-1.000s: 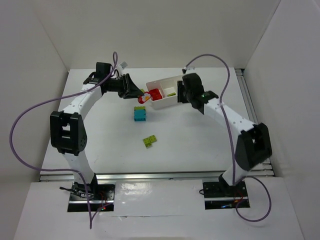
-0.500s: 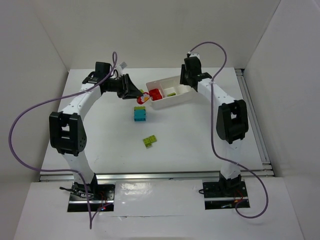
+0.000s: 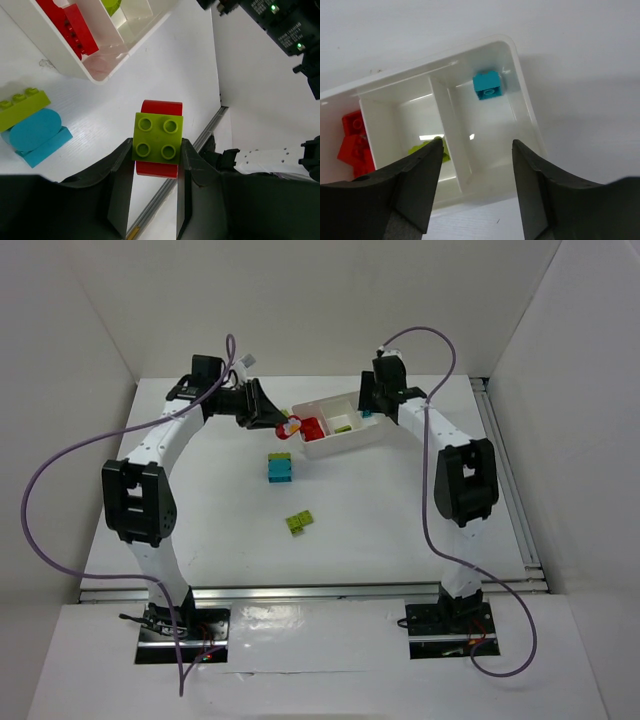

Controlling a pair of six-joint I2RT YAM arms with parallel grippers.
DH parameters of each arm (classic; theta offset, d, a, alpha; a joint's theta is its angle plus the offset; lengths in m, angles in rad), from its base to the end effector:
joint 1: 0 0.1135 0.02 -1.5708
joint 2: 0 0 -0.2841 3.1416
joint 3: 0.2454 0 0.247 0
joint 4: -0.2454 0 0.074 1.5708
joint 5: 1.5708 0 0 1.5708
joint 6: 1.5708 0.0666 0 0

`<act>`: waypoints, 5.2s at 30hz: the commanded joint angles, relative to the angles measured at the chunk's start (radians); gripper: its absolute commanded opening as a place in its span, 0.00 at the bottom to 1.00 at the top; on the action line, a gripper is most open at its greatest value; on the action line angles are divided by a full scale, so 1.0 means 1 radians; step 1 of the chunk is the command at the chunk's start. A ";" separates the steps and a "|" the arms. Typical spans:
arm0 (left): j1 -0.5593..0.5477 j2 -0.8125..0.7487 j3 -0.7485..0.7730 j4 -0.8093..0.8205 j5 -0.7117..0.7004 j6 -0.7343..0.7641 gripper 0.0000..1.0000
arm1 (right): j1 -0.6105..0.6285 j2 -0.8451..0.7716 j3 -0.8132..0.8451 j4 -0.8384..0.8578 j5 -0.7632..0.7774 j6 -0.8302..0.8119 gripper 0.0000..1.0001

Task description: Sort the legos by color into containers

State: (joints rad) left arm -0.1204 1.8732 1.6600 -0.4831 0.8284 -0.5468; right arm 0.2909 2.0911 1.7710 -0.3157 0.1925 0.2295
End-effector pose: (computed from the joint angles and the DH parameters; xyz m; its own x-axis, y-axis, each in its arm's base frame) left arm 0.4337 -0.1019 0.3163 -0.8779 -0.2479 -0.4096 0.2177 0.5553 -0.8026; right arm 0.5015 0.1368 0.2588 -0.5844 0.0581 -0.8093 -0.0011 0.9974 0.0724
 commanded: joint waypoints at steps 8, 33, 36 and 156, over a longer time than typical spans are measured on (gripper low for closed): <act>-0.035 0.044 0.089 -0.022 0.090 0.085 0.00 | -0.002 -0.350 -0.277 0.021 -0.486 -0.061 0.68; -0.064 -0.069 -0.097 0.152 0.365 0.153 0.00 | 0.114 -0.284 -0.370 0.420 -1.275 0.228 0.71; -0.064 -0.069 -0.097 0.152 0.376 0.153 0.00 | 0.123 -0.273 -0.370 0.440 -1.253 0.228 0.66; 0.001 0.053 0.063 -0.064 -0.387 0.070 0.82 | -0.050 0.057 0.085 -0.335 0.010 0.205 0.61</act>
State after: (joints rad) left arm -0.1116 1.9266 1.7275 -0.5549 0.4015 -0.4961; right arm 0.2340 2.2581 1.9133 -0.6155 0.2405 0.4110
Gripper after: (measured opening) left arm 0.823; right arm 0.618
